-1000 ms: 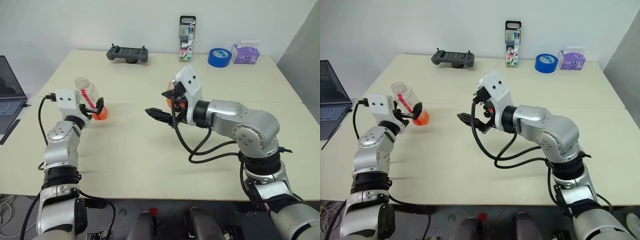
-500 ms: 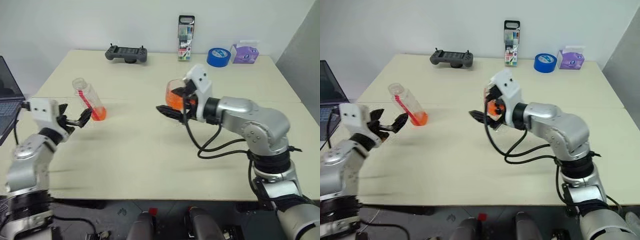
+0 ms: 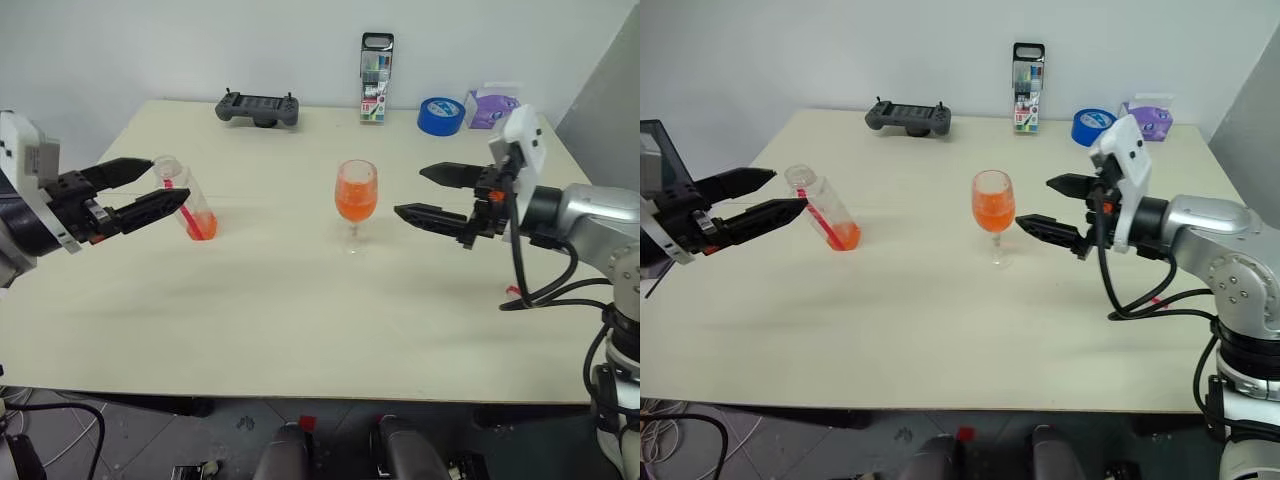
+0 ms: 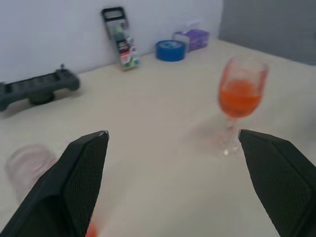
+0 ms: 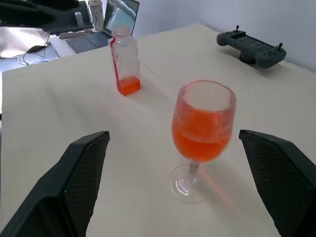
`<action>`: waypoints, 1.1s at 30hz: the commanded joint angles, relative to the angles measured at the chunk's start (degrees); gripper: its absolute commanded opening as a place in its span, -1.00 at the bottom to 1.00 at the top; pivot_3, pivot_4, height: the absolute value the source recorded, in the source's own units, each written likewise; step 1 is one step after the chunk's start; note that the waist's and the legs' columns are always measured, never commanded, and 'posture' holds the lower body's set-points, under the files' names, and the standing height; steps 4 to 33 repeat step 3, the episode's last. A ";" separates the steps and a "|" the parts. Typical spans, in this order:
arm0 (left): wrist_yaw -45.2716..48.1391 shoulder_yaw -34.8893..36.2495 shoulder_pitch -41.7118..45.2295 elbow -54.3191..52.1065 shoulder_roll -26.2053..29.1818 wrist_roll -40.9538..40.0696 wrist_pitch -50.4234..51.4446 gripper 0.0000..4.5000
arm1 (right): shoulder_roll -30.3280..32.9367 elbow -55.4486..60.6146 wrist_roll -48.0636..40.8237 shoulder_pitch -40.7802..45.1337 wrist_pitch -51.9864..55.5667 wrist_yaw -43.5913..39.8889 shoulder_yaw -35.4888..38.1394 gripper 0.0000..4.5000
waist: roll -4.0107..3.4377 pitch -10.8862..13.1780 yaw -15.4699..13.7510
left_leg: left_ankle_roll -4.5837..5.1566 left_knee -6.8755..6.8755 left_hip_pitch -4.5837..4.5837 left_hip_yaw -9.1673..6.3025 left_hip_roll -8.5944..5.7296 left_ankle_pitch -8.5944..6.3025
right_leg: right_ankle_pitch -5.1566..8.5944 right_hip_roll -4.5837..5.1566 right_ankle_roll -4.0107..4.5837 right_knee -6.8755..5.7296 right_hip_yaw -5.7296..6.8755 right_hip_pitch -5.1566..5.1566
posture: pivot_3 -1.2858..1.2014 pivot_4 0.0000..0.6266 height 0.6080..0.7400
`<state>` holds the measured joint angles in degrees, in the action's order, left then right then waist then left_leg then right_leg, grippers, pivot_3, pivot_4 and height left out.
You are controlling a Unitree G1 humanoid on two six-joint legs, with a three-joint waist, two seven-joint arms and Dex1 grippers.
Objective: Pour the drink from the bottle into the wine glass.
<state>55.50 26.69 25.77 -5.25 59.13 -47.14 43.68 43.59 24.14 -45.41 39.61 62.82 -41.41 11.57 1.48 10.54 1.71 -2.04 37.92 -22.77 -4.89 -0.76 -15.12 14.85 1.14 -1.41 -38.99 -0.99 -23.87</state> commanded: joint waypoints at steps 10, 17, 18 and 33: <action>4.22 -2.21 5.05 2.27 1.13 -1.55 1.05 0.99 | 2.75 0.29 -2.04 -2.18 -3.28 -3.21 3.01 1.00 | 0.00 0.00 0.13 | 0.03 -0.02 0.04 0.07 0.07 -0.02 | 0.00 -0.03 0.00 0.00 -0.03 0.01 | 0.03 -0.52 1.00; 4.22 -2.21 5.05 2.27 1.13 -1.55 1.05 0.99 | 2.75 0.29 -2.04 -2.18 -3.28 -3.21 3.01 1.00 | 0.00 0.00 0.13 | 0.03 -0.02 0.04 0.07 0.07 -0.02 | 0.00 -0.03 0.00 0.00 -0.03 0.01 | 0.03 -0.52 1.00; 4.22 -2.21 5.05 2.27 1.13 -1.55 1.05 0.99 | 2.75 0.29 -2.04 -2.18 -3.28 -3.21 3.01 1.00 | 0.00 0.00 0.13 | 0.03 -0.02 0.04 0.07 0.07 -0.02 | 0.00 -0.03 0.00 0.00 -0.03 0.01 | 0.03 -0.52 1.00; 4.22 -2.21 5.05 2.27 1.13 -1.55 1.05 0.99 | 2.75 0.29 -2.04 -2.18 -3.28 -3.21 3.01 1.00 | 0.00 0.00 0.13 | 0.03 -0.02 0.04 0.07 0.07 -0.02 | 0.00 -0.03 0.00 0.00 -0.03 0.01 | 0.03 -0.52 1.00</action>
